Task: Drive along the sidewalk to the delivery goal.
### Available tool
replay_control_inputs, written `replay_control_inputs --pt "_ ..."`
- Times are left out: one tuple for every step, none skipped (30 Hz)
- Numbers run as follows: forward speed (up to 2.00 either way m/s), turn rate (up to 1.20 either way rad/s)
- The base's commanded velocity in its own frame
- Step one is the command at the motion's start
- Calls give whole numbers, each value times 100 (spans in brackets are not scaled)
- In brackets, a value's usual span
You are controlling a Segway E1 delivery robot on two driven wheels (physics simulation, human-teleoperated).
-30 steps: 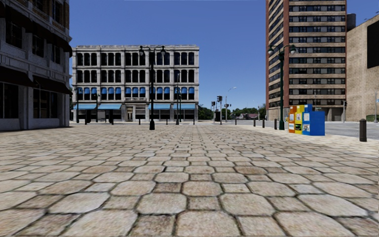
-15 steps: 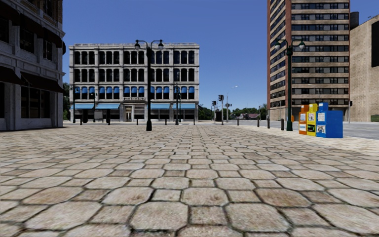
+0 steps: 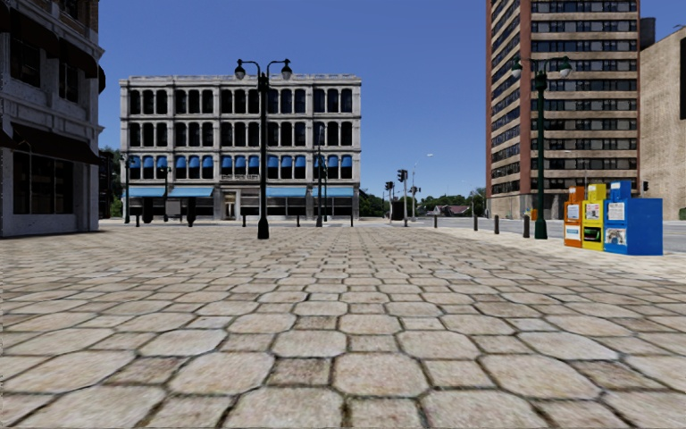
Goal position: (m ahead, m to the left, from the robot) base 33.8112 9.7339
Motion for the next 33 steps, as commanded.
replay_control_inputs --pt "200 0" --pt "200 0" --pt "200 0" --pt "200 0" --pt "200 0" --pt "200 0" --pt "200 0" --pt "200 0" --pt "200 0" --pt "200 0" --pt "200 0" --pt "200 0" --pt "200 0" --pt "200 0" --pt "200 0" --pt "200 0" --pt "200 0" --pt "200 0" --pt "200 0" --pt "200 0" --pt "200 0" --pt "200 0" --pt "200 0" --pt "200 0" --pt "200 0" --pt "200 0" --pt "200 0" --pt "200 0" --pt "200 0" --pt "200 0" --pt "200 0" --pt "200 0" --pt "200 0"
